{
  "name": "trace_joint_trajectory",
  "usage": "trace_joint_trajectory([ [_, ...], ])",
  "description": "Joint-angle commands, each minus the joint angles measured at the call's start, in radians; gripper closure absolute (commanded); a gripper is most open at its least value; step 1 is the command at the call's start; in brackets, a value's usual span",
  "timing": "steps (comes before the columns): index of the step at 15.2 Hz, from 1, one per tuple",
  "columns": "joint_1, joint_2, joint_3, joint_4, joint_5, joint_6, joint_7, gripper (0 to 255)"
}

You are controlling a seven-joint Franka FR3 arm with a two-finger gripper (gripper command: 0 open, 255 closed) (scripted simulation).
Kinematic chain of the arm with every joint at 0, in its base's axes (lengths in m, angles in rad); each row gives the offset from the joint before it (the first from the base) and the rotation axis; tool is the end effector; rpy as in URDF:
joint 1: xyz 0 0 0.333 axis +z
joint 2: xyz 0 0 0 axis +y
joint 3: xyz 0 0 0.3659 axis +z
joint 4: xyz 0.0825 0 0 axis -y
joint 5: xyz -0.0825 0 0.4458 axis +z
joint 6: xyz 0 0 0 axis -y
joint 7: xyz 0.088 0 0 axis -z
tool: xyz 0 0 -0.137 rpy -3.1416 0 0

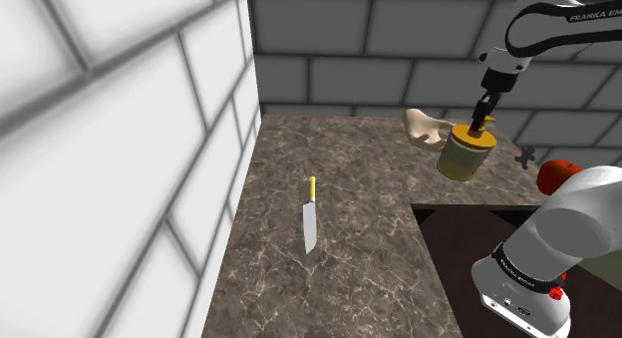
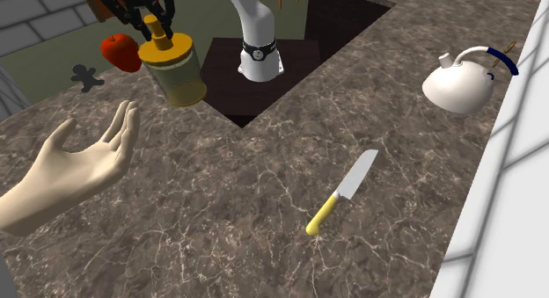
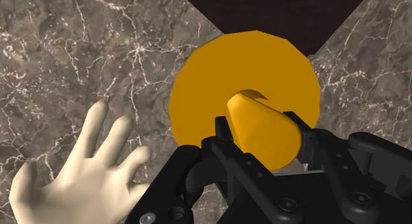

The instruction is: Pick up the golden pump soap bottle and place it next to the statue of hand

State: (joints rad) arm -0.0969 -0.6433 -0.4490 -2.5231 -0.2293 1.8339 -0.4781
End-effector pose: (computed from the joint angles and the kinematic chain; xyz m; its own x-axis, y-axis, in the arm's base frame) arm 0.3189 -0.2242 0.4504 0.9940 0.0969 -0.0512 0.0926 -0.9924 -0.0806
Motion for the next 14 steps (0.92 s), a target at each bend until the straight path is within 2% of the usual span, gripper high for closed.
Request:
trace_joint_trajectory([
  [1,-0.002,0.007,-0.010,-0.022,-0.006,0.031,-0.004,255],
  [14,-0.002,0.083,-0.062,-0.148,-0.030,0.232,-0.012,255],
])
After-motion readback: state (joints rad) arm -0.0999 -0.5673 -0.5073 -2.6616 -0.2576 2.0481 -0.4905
